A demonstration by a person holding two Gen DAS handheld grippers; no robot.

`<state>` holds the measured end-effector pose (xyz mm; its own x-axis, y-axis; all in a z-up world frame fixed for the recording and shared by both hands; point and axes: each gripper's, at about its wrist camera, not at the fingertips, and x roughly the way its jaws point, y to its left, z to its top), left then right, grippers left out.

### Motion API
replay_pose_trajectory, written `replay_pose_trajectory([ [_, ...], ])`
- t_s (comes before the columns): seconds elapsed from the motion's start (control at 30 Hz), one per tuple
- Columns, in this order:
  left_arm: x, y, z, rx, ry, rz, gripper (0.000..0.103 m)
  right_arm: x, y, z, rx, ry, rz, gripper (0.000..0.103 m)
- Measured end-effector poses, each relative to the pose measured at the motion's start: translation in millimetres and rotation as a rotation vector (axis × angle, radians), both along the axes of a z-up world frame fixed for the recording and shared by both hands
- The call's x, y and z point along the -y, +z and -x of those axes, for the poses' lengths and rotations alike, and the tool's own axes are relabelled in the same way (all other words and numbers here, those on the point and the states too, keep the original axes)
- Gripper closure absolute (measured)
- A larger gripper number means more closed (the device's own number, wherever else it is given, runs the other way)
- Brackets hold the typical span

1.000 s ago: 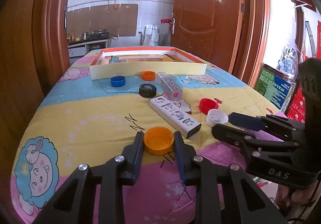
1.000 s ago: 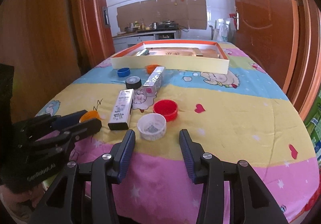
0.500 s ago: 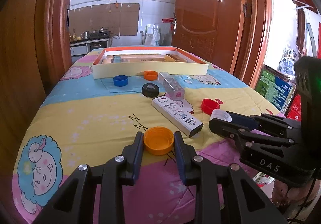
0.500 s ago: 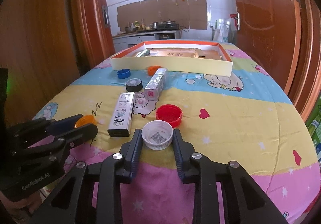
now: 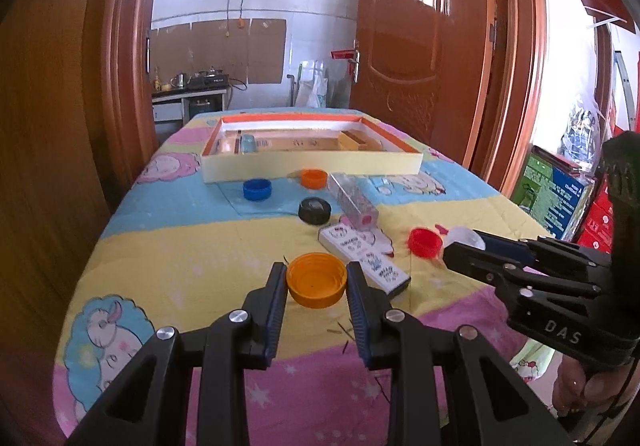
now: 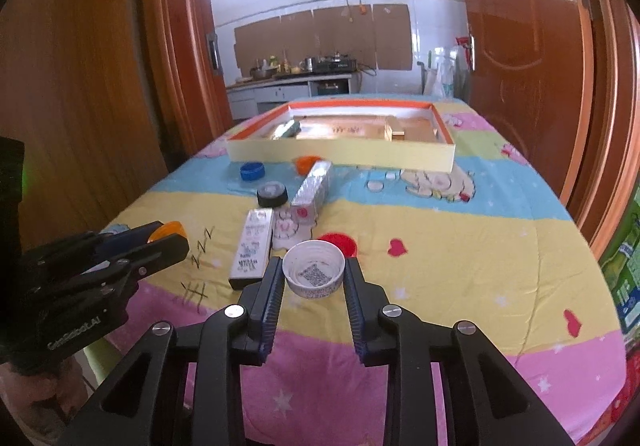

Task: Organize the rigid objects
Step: 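Carry the orange cap and white cup into the cardboard tray with both grippers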

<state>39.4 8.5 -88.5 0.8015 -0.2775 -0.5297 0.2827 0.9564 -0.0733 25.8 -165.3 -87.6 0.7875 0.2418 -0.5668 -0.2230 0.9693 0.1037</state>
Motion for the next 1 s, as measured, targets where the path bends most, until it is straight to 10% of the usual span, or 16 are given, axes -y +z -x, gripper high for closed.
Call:
replay_pose_trajectory([
  [1.0,10,123,-98,0.076,-0.106,0.013,0.073,33,108,-59,0.172,0.002,0.038,0.072],
])
